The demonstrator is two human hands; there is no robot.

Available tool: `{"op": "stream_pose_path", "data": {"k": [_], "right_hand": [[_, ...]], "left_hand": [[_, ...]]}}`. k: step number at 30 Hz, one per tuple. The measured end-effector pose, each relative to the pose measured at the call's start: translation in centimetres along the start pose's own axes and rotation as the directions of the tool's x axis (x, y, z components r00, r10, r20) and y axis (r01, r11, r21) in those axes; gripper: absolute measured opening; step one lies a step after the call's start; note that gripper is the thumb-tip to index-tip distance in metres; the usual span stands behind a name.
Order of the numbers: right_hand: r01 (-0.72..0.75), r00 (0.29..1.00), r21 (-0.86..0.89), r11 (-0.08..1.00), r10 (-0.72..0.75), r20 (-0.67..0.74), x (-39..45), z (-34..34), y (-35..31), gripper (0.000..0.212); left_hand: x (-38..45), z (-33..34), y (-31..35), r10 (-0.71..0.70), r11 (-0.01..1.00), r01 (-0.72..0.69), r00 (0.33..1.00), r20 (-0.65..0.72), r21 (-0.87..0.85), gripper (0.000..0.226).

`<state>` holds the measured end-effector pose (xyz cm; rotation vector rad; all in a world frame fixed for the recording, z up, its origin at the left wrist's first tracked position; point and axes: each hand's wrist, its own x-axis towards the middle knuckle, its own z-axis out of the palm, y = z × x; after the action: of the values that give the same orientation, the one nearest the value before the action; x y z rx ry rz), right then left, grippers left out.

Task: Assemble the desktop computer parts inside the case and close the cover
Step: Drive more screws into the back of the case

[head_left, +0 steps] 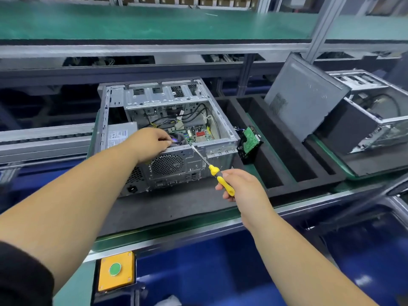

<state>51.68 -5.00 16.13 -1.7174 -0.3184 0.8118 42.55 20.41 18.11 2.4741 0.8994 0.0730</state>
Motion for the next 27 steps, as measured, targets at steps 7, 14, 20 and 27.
{"op": "stream_pose_path", "data": {"k": [7, 14, 20, 27], "right_hand": [[-0.052, 0.998, 0.039, 0.998, 0.053, -0.022, -1.7, 1.9, 1.4, 0.018], [-0.101, 0.994, -0.001, 0.995, 0.101, -0.035, -2.0, 3.5, 1.7, 0.019], [-0.149, 0.988, -0.039, 0.988, 0.147, -0.047, -1.6, 4.5, 2.0, 0.02], [-0.186, 0.981, -0.036, 0.982, 0.183, -0.062, -1.3, 5.0, 1.8, 0.02]], "left_hand": [[0.3, -0.1, 0.2, -0.004, 1.0, 0.004, 1.0, 0.024, -0.005, 0.016], [0.6, 0.4, -0.1, -0.015, 0.999, 0.013, 0.999, -0.045, -0.044, 0.019], [0.3, 0.4, -0.5, 0.017, 0.992, -0.02, 0.999, -0.027, -0.125, 0.02], [1.0, 0.5, -0.8, 0.03, 0.997, -0.029, 1.0, 0.005, -0.07, 0.018]]}}
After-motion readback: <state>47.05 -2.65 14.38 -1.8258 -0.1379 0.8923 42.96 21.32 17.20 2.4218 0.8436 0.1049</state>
